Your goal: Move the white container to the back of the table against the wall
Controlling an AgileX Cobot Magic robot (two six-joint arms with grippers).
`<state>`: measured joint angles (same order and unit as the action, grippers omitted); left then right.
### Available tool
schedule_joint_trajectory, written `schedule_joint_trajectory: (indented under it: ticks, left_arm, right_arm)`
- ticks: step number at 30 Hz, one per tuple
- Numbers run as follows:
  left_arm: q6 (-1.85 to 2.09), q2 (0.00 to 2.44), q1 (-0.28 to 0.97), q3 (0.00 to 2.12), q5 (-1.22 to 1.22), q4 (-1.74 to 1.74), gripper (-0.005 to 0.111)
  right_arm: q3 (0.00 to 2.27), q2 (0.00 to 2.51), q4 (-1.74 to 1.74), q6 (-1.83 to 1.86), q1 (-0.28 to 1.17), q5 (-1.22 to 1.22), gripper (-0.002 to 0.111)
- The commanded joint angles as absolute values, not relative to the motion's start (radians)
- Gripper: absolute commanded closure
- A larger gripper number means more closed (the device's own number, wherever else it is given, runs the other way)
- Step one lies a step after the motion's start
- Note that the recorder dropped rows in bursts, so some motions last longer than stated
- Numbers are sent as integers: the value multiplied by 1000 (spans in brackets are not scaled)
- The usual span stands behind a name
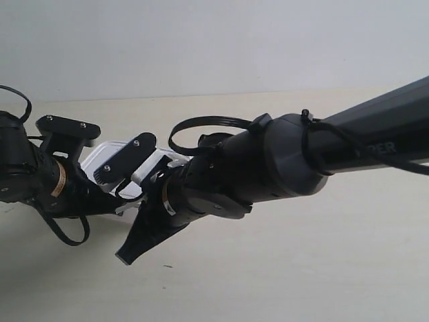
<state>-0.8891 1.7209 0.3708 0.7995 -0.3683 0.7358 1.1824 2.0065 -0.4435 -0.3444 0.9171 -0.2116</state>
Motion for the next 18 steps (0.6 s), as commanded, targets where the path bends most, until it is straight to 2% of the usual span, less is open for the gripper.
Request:
schedule_joint_trajectory:
  ticks: [1, 9, 18]
  left_arm:
    - [-896, 1742, 343, 805, -320, 745, 107]
    - [-896, 1793, 337, 805, -222, 749, 107]
    - [-896, 1818, 261, 834, -107, 749, 107]
  right_arm:
    - [1215, 2006, -455, -351, 911, -234, 108]
    - [1302, 2091, -479, -351, 904, -285, 108]
    - [1385, 2162, -833, -636, 904, -368, 108]
